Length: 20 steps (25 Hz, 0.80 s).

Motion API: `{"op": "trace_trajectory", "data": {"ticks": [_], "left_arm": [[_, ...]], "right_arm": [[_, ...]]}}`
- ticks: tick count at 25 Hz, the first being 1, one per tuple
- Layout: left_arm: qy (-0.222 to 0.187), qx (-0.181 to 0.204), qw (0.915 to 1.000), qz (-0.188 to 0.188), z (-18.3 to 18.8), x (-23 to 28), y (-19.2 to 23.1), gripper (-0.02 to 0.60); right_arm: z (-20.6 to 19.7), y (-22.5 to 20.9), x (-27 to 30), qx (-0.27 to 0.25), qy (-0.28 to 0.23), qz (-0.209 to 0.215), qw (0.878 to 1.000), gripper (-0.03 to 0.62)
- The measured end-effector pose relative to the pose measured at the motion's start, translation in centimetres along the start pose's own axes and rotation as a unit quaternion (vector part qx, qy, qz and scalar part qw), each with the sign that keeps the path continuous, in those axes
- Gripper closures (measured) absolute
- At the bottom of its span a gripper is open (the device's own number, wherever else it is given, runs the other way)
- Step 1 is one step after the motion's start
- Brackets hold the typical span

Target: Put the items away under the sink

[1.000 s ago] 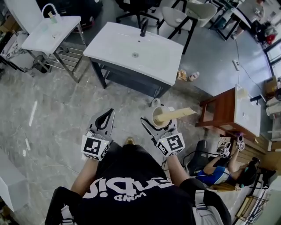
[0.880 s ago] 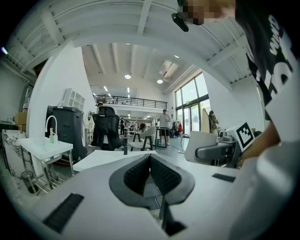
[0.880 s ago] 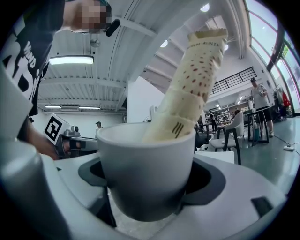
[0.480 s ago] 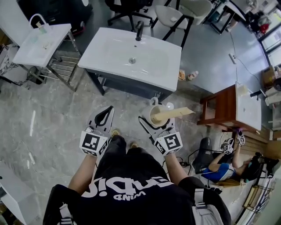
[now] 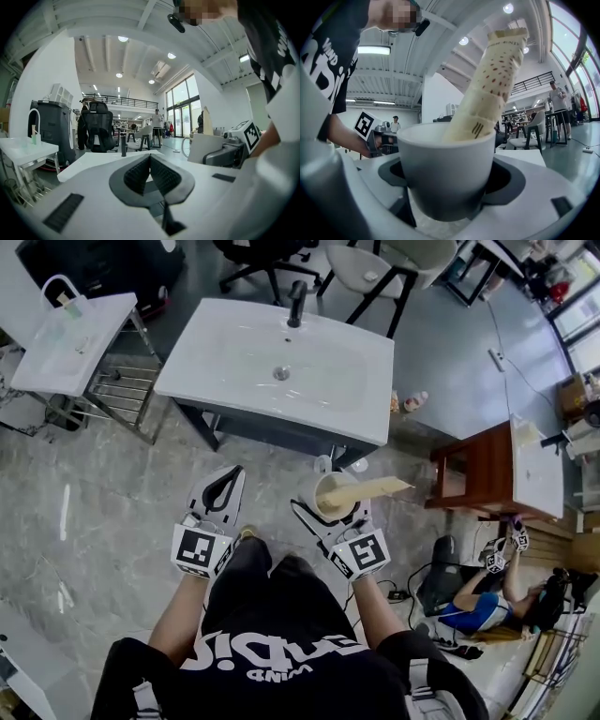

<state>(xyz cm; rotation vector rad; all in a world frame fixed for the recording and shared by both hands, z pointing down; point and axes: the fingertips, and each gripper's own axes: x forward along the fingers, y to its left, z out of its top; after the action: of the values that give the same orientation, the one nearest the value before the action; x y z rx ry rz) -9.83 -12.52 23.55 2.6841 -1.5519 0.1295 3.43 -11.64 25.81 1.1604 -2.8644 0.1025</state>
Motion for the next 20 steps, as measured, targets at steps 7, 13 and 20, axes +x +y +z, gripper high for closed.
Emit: {"op": "trace_trajectory", "data": {"ticks": [7,13,20], "left_arm": [[0.003,0.004,0.9999,-0.015,-6.1,3.1,1.5,0.563],[-0.001,0.008,0.9996,-0.026,-11.7,6.3,3.4,0.563],[-0.003,0.005,0.9988,-0.048,-19.3,9.0,4.8,0.563]], "right_arm": [[-5.7,-1.9,3.4,-0.013,0.005,0.024,1.000,0.125],[-11.4,-3.3,6.4,-0.031,0.002,0.033,0.999,0.125],[-19.9,-4.5,9.1,-0.020,-0.001,0.038,0.999,0.125]]}}
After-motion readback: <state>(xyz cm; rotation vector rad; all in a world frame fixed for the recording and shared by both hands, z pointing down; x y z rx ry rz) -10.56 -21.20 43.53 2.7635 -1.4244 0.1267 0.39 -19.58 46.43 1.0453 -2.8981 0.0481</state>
